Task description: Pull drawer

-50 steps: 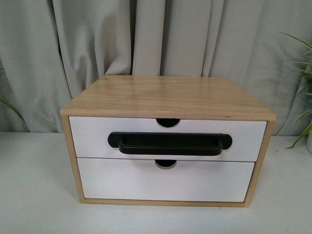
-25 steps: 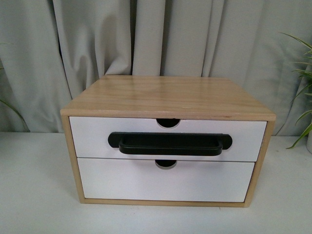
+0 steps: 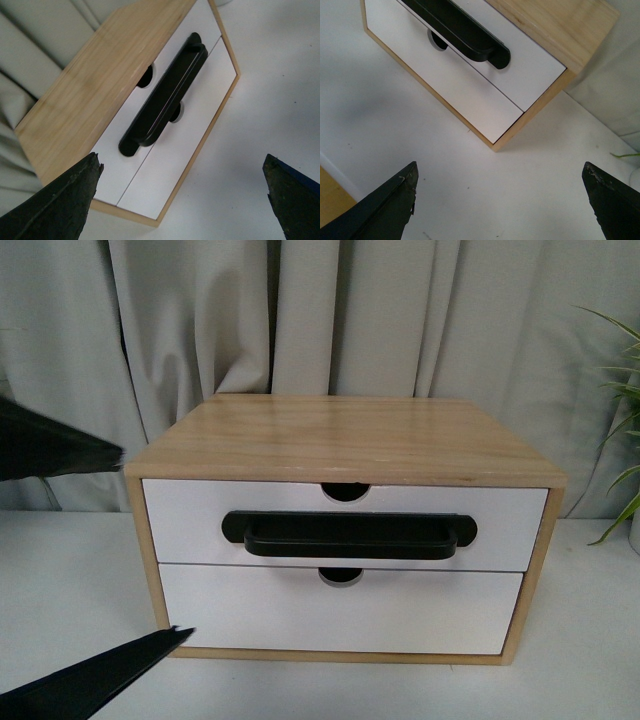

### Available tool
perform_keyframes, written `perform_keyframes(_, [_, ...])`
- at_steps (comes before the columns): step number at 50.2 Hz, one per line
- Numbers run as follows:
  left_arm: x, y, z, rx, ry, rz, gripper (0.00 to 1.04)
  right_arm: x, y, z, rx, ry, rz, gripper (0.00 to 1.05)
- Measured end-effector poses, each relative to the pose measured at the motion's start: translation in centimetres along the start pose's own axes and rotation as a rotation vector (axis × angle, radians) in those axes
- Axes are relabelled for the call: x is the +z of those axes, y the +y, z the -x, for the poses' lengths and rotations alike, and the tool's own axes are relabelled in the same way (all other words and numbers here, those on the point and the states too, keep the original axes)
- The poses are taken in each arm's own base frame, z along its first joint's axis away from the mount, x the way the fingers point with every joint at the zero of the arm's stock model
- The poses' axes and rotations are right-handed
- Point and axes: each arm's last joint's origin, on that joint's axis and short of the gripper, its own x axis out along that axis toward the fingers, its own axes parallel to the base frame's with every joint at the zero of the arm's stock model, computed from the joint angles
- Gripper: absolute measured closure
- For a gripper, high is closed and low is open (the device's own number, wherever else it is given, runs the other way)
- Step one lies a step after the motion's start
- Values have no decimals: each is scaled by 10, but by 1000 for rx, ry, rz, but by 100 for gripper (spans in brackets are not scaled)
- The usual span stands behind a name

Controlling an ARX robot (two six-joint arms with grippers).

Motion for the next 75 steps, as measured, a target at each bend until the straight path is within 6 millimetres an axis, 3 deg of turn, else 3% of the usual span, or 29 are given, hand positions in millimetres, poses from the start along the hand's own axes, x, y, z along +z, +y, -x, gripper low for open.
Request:
perform_keyframes(18, [18, 17, -67, -323, 132, -329, 6, 17, -11, -45, 137, 66, 245, 9])
perform_keyframes(34, [27, 29, -103, -421, 204, -387, 6, 31, -3, -79, 229, 108, 423, 9])
perform_keyframes(54, [14, 40, -135, -417, 291, -384, 6, 52, -5, -113, 254, 105, 510, 9])
perform_keyframes(75, [-6, 48, -146, -423, 377, -401, 6, 61, -3, -137, 284, 89, 529, 9])
